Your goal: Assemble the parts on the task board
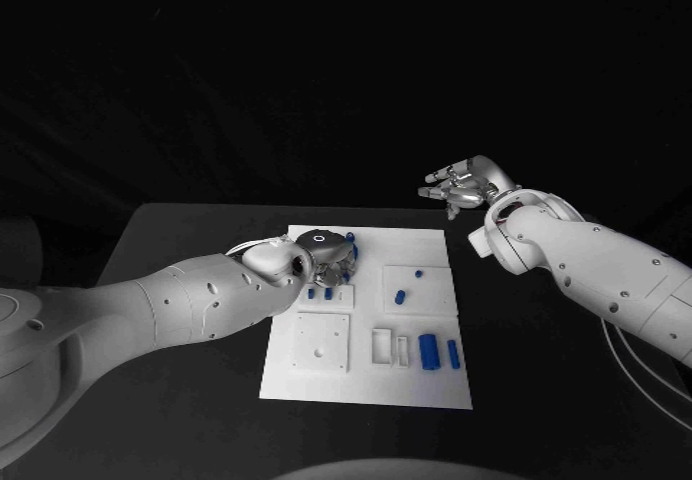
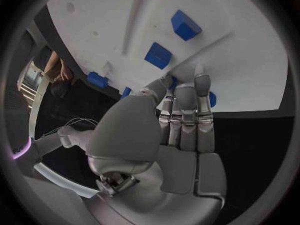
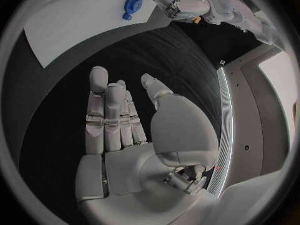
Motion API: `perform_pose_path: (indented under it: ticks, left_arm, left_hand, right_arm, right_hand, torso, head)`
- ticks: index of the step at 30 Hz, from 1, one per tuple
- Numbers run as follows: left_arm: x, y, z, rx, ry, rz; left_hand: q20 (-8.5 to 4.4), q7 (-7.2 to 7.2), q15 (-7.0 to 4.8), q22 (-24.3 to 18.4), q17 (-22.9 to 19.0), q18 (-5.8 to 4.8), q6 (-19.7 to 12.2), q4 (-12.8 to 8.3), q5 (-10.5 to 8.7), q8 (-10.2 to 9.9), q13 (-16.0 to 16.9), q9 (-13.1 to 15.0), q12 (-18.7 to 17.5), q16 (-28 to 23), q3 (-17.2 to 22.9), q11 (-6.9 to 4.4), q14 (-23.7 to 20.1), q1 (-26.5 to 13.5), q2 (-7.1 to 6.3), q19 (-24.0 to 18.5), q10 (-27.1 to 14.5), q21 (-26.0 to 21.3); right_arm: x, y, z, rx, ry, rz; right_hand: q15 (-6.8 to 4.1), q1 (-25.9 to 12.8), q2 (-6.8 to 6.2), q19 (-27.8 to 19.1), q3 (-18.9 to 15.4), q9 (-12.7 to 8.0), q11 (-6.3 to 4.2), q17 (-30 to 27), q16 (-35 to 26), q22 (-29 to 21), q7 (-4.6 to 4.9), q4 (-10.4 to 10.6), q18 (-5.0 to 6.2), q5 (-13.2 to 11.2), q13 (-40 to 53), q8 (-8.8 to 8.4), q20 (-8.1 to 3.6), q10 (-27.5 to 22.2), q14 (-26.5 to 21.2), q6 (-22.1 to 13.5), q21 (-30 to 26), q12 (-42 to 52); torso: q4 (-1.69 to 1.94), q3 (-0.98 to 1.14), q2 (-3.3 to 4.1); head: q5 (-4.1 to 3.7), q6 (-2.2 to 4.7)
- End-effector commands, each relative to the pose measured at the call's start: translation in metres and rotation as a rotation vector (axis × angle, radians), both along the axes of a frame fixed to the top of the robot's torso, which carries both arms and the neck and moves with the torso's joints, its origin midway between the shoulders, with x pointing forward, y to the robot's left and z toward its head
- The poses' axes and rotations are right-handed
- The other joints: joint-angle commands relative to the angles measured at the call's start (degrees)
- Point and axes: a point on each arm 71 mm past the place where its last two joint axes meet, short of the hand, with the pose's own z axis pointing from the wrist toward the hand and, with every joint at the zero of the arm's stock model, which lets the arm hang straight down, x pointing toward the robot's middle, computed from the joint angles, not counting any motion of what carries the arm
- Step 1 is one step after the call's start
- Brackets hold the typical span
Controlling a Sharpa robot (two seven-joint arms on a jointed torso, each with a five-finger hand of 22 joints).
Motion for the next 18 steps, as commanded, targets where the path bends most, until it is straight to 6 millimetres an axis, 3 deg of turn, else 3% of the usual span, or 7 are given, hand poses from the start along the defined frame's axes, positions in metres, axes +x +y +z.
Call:
perform_pose_path:
  ticks: [1,8,18]
  left_arm:
    - [-0.002,-0.003,-0.001,-0.009,0.004,-0.015]
    - [-0.003,0.001,0.003,-0.039,-0.018,-0.010]
    - [0.001,0.009,0.025,-0.122,-0.027,0.036]
  left_hand:
    - [-0.01,0.03,-0.07,1.18,0.07,0.95,0.42,0.00,-0.04,0.03,0.03,0.07,-0.26,0.24,-0.50,0.01,0.48,-0.14,0.68,-0.02,0.54,0.38]
    - [-0.03,0.04,-0.06,1.16,0.09,1.02,0.50,-0.15,0.04,0.04,0.03,0.07,-0.27,0.32,-0.65,0.03,0.74,-0.11,0.69,0.11,0.66,0.56]
    - [-0.08,0.08,-0.04,1.14,0.12,1.07,0.26,-0.21,0.18,0.00,0.02,0.05,-0.27,0.36,-0.68,0.13,0.99,-0.24,0.49,0.27,0.40,0.74]
  right_arm:
    - [0.000,0.002,0.001,-0.007,-0.010,0.013]
    - [0.000,0.002,0.001,-0.007,-0.010,0.012]
    - [0.000,0.001,0.001,-0.008,-0.010,0.012]
  right_hand:
    - [0.37,-0.30,0.04,1.98,-0.12,0.08,-0.18,-0.05,-0.13,-0.05,0.23,0.23,1.13,0.37,-0.08,0.02,0.40,0.39,0.19,0.08,0.18,-0.20]
    - [0.37,-0.30,0.04,1.98,-0.12,0.08,-0.18,-0.05,-0.13,-0.05,0.23,0.23,1.13,0.37,-0.08,0.02,0.40,0.39,0.19,0.08,0.18,-0.20]
    - [0.37,-0.30,0.04,1.98,-0.12,0.08,-0.18,-0.05,-0.13,-0.05,0.23,0.23,1.13,0.37,-0.08,0.02,0.40,0.39,0.19,0.08,0.18,-0.20]
  torso:
    - [0.00,-0.02,-0.03]
    - [0.02,-0.04,-0.09]
    - [0.12,-0.03,-0.10]
  head:
    - [-0.01,0.09]
    - [-0.03,0.46]
    - [0.17,0.88]
